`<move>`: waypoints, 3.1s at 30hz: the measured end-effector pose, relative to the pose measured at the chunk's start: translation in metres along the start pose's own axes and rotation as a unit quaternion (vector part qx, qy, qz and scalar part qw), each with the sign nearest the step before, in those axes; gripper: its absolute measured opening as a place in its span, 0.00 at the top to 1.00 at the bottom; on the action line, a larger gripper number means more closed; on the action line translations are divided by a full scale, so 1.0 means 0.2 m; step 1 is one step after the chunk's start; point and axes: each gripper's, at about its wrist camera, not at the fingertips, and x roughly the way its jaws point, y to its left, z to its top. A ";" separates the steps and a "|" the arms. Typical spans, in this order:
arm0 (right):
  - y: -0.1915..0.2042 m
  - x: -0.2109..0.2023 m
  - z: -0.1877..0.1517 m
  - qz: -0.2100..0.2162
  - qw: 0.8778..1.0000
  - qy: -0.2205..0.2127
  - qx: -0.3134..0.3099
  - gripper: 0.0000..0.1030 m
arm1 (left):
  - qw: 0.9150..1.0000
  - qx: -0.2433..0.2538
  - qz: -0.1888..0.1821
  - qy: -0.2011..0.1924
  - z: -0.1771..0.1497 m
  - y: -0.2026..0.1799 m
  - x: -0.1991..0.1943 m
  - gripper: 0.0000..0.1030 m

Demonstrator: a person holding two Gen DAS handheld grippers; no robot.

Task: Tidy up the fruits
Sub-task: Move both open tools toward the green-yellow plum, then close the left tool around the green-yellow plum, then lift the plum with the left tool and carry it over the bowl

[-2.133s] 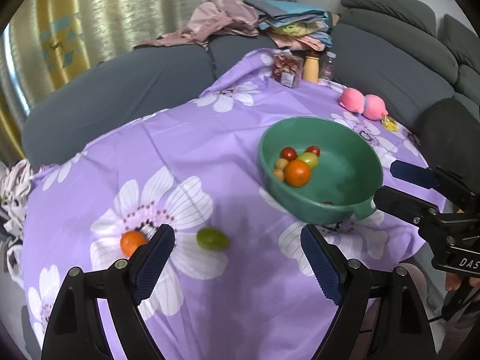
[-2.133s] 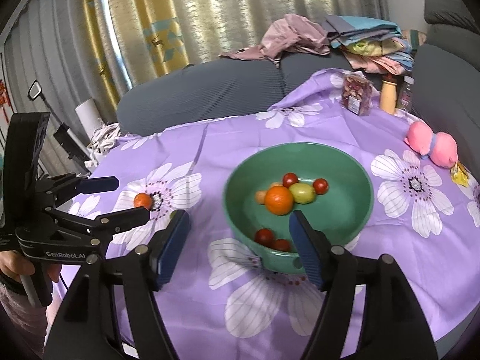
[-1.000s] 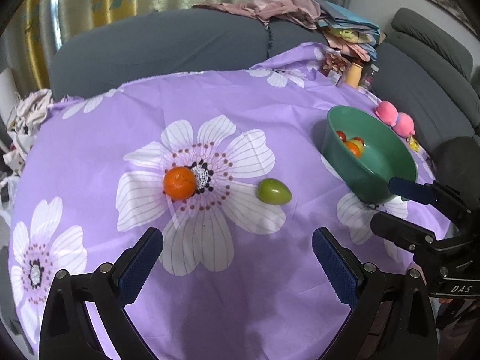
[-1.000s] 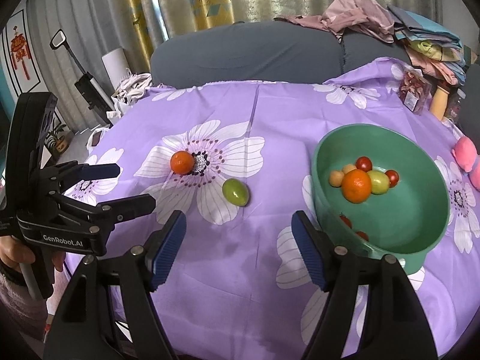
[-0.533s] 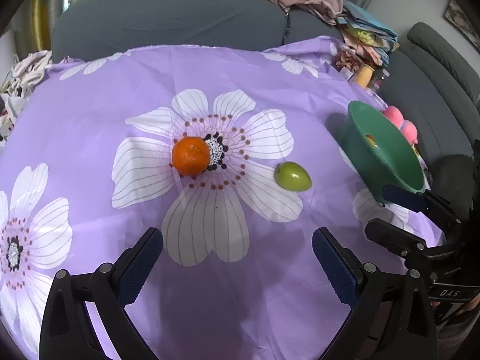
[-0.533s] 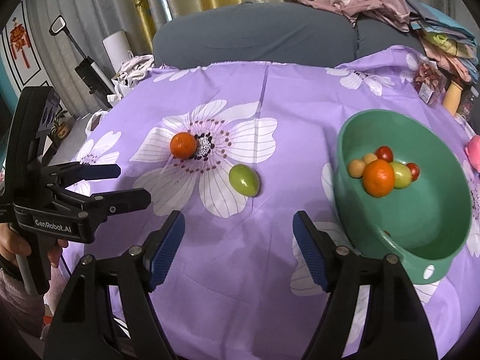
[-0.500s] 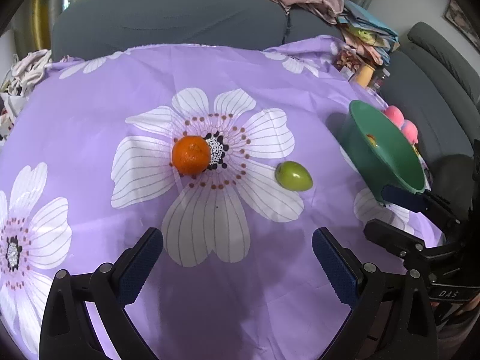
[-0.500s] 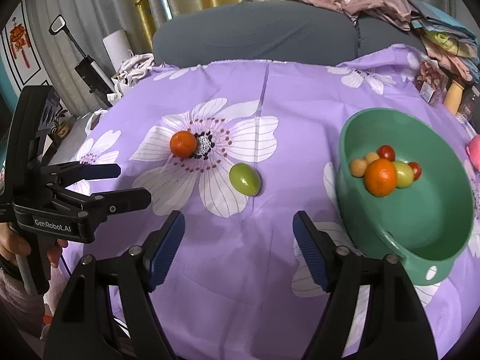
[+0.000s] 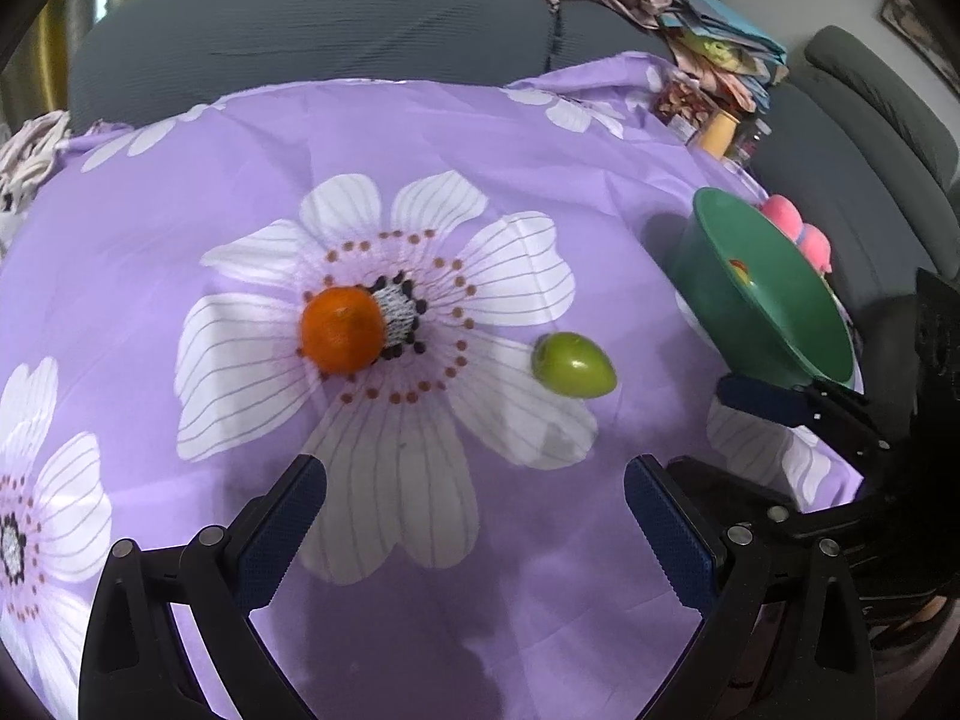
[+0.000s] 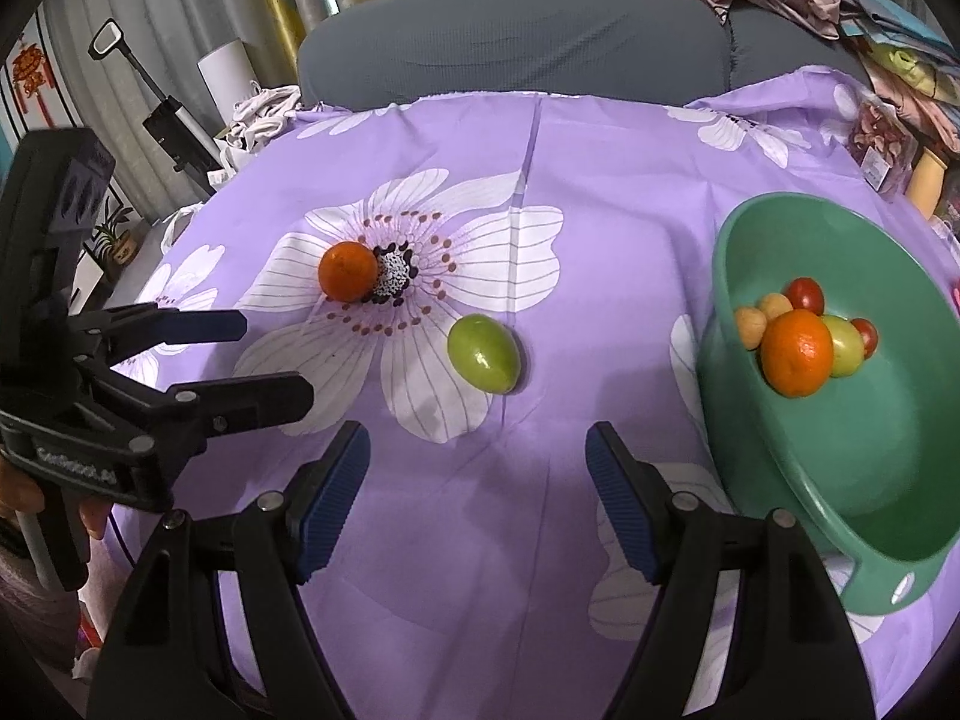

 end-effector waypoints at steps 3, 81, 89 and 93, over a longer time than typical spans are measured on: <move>-0.01 0.03 0.01 0.003 1.000 0.003 0.003 0.27 | 1.000 0.007 -0.019 0.001 0.03 -0.02 0.02 0.04; 0.01 -0.07 0.02 0.038 0.999 -0.017 -0.030 0.68 | 0.991 0.095 -0.093 0.010 0.12 -0.39 0.03 0.57; -0.08 -0.20 -0.01 0.023 0.999 -0.046 -0.015 0.68 | 0.987 0.129 -0.094 0.001 0.15 -0.55 0.00 0.57; -0.14 -0.25 -0.02 0.013 0.998 -0.061 -0.004 0.67 | 0.983 0.153 -0.097 0.000 0.19 -0.65 0.01 0.57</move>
